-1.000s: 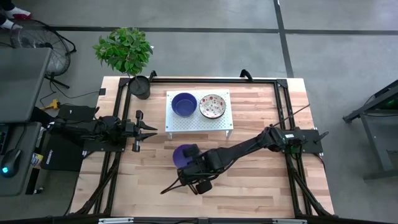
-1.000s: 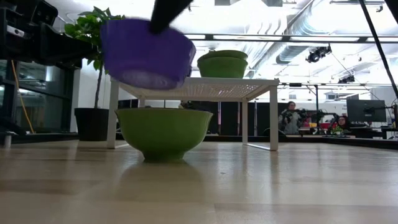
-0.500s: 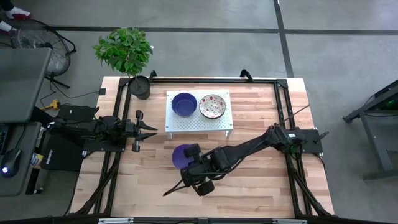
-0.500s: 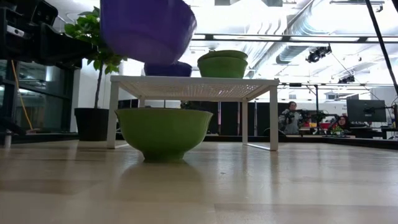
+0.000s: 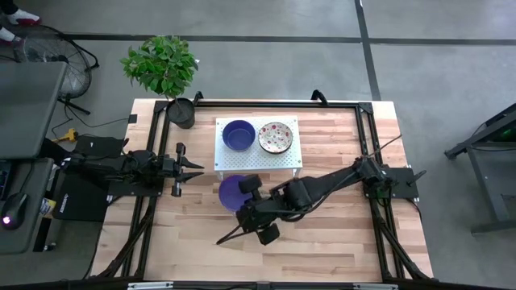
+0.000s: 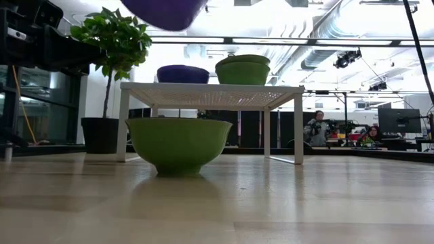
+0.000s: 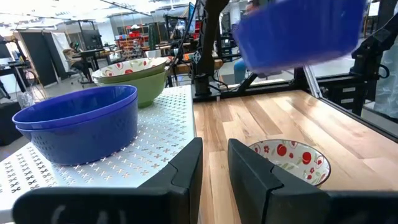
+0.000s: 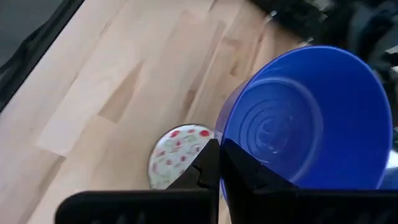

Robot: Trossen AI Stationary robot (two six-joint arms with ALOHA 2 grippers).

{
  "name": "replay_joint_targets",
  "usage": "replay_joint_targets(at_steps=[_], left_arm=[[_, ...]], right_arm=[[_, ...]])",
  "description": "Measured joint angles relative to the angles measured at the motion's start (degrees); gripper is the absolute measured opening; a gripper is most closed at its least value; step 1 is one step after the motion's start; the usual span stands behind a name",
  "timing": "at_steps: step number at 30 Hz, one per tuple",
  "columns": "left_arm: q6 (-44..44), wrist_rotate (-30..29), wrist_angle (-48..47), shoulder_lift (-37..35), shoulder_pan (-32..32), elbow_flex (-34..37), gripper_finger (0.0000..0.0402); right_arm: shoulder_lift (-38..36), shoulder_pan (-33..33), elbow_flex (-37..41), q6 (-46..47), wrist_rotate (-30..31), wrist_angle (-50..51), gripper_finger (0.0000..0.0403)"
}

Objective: Pick & Place Mini bowls
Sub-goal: Stack the violet bowl on top of the violet bowl on the shelf

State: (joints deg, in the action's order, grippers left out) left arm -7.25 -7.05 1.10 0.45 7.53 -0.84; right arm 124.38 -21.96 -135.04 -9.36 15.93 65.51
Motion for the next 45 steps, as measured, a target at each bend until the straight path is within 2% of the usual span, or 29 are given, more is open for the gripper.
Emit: replay_joint_targets(at_steps=[19,32,45], left_arm=[[0.0,0.02,0.0,0.01,0.0,0.0,0.0072],[0.0,0.02,0.0,0.02,0.0,0.0,0.0072],[0.0,0.0,0.0,0.0,0.0,0.0,0.0072]], right_arm=[[-6.07,9.95,0.04,-17.14,-0.21,-0.08,0.0],[-6.23,19.18,0.04,-30.95,-4.04,1.04,0.0],[-5.75,25.27,1.05,-41.55,-7.52,3.48,0.0]])
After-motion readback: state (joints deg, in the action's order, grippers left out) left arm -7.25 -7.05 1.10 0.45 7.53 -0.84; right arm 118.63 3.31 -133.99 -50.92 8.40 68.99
